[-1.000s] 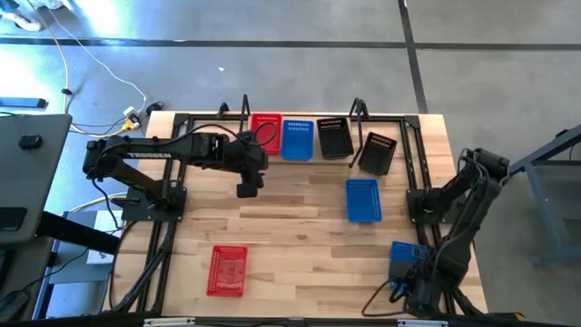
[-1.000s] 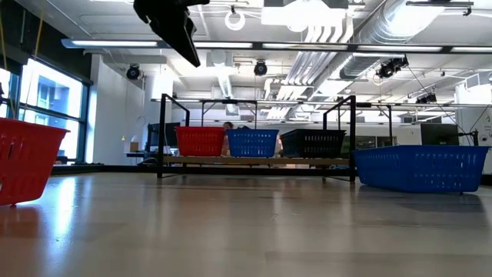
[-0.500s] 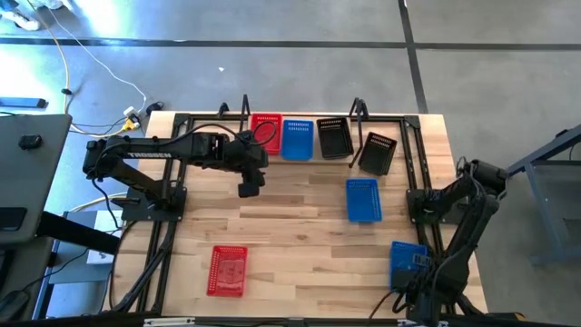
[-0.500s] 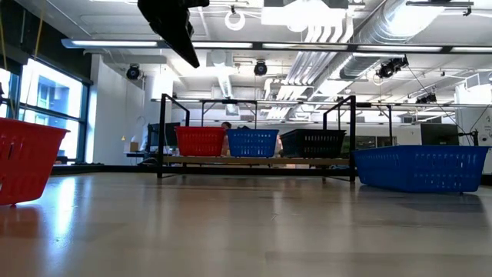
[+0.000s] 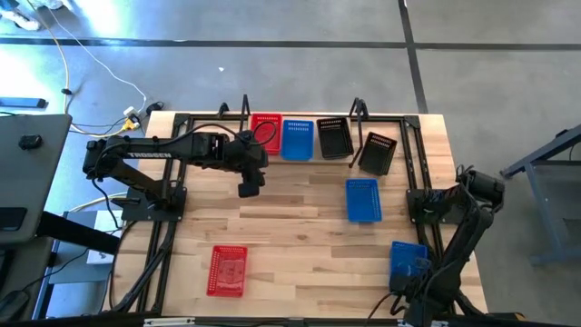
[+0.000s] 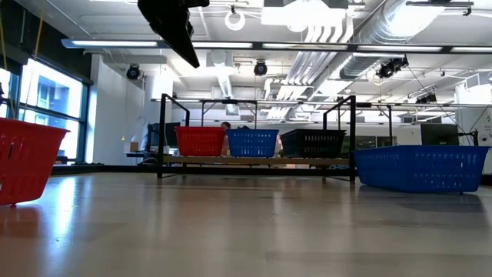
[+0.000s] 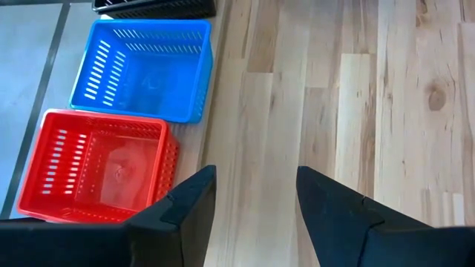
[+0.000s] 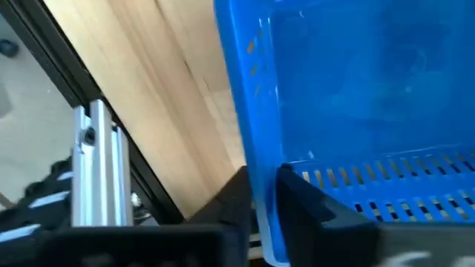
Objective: Stack baskets on shelf by color
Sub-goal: Stack the bottom blue bin on top of the blue bin on the shelf
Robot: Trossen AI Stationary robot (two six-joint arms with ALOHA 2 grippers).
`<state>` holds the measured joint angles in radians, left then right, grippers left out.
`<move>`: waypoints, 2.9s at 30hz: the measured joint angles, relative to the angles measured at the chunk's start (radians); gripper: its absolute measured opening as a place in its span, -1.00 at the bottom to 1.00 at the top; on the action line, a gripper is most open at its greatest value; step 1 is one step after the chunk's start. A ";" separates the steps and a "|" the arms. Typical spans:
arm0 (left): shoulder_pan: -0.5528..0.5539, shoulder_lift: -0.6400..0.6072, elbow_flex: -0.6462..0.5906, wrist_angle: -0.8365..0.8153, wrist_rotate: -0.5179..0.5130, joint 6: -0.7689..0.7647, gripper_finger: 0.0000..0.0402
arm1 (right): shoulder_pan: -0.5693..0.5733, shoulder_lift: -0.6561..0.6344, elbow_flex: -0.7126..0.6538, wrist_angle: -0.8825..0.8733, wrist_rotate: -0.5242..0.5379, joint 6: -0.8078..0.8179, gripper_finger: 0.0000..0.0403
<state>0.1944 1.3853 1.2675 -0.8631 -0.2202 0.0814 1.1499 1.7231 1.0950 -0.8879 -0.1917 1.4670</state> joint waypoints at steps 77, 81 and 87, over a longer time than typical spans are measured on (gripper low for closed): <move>0.130 0.000 0.000 -0.241 -0.071 -0.123 -0.13 | -1.229 -0.074 0.535 -0.066 0.416 -1.531 -1.00; 0.144 0.000 0.000 -0.241 -0.071 -0.143 -0.13 | -1.292 -0.064 0.529 0.001 0.432 -1.600 -1.00; 0.168 0.000 0.000 -0.240 -0.071 -0.161 -0.13 | -1.356 0.004 0.527 0.055 0.427 -1.691 -1.00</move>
<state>0.3625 1.3857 1.2675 -1.1032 -0.2909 -0.0792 -0.2061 1.7273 1.6218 -0.8333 0.2356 -0.2236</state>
